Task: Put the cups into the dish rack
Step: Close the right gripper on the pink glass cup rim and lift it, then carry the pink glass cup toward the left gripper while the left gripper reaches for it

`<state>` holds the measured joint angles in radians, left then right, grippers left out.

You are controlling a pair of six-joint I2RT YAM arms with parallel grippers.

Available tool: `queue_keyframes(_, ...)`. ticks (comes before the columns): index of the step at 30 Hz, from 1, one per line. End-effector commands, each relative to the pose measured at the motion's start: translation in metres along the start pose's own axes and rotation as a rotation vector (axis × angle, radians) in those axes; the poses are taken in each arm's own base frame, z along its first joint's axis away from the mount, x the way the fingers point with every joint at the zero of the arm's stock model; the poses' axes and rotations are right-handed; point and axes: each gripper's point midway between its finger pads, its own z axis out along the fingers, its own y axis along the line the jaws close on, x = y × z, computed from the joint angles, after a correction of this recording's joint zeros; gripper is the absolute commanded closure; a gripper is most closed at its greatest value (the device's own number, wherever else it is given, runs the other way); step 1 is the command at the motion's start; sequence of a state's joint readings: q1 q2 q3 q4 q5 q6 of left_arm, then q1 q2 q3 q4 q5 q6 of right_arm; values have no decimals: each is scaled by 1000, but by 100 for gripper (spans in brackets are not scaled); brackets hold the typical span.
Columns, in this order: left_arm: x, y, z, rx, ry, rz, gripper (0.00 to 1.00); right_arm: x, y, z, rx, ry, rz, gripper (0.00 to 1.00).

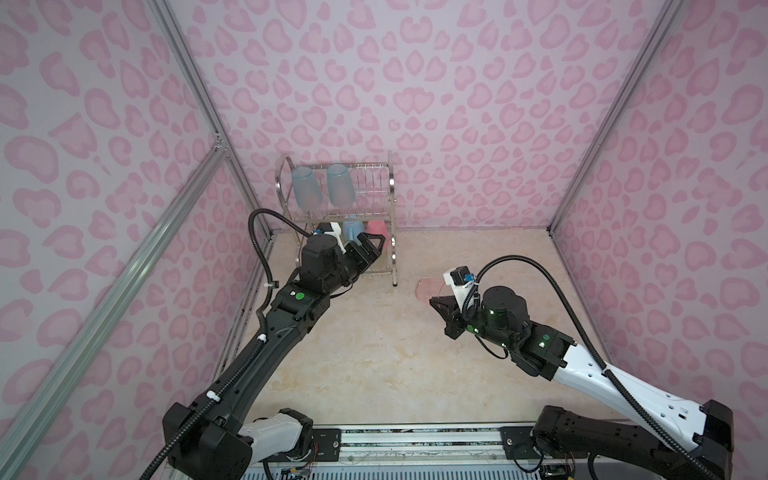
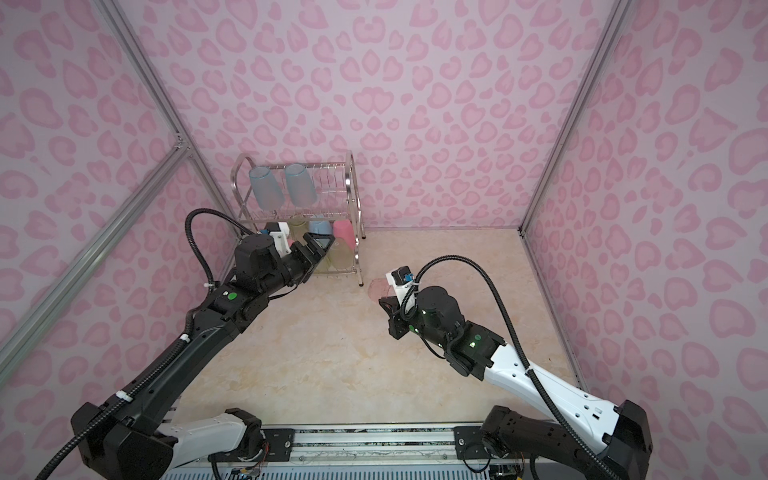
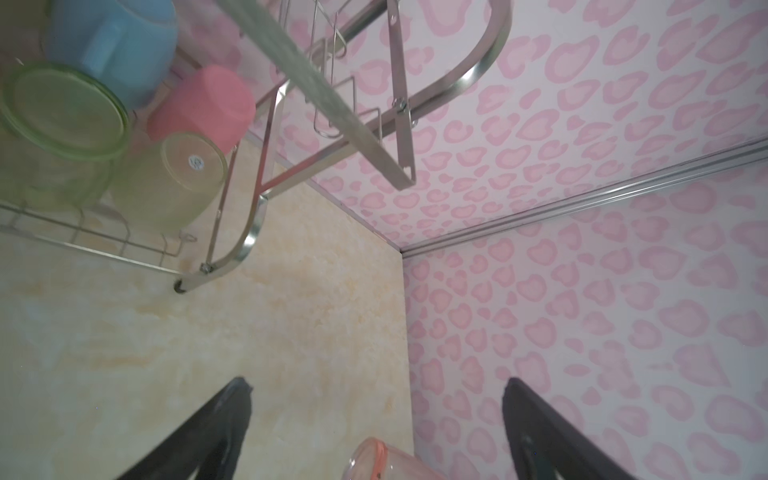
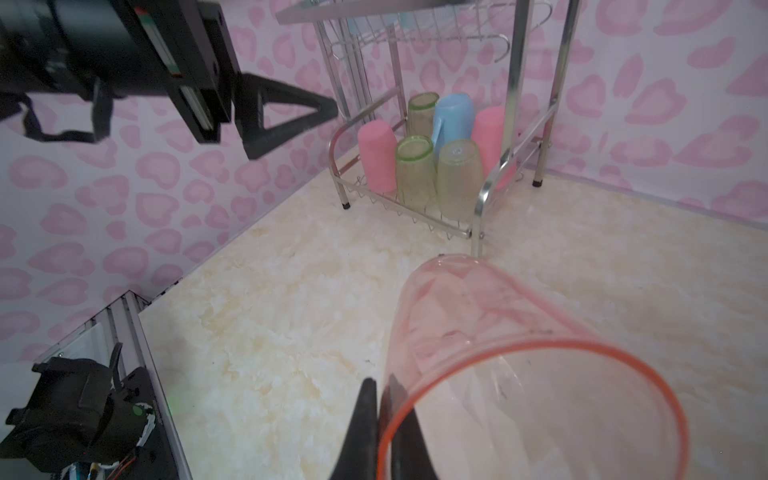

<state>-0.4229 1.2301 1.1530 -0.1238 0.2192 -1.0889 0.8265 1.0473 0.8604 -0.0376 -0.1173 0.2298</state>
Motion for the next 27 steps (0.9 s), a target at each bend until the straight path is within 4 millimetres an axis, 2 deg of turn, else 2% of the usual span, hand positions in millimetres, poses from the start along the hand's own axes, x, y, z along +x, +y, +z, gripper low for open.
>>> queue_keyframes(1, 11, -25, 3, 146, 88, -172, 4, -56, 24, -7, -152, -250, -30, 100)
queue_keyframes(5, 18, -21, 6, 168, 108, -258, 4, -70, 25, -6, -200, -320, -24, 100)
queue_keyframes(11, 27, -25, 9, 212, 137, -329, 5, -87, 29, 6, -270, -359, 0, 100)
queue_keyframes(19, 35, -51, 11, 278, 192, -338, 6, -101, 33, 18, -308, -377, 24, 100)
queue_keyframes(27, 45, -62, 20, 321, 234, -356, 9, -104, 37, 25, -339, -376, 41, 100)
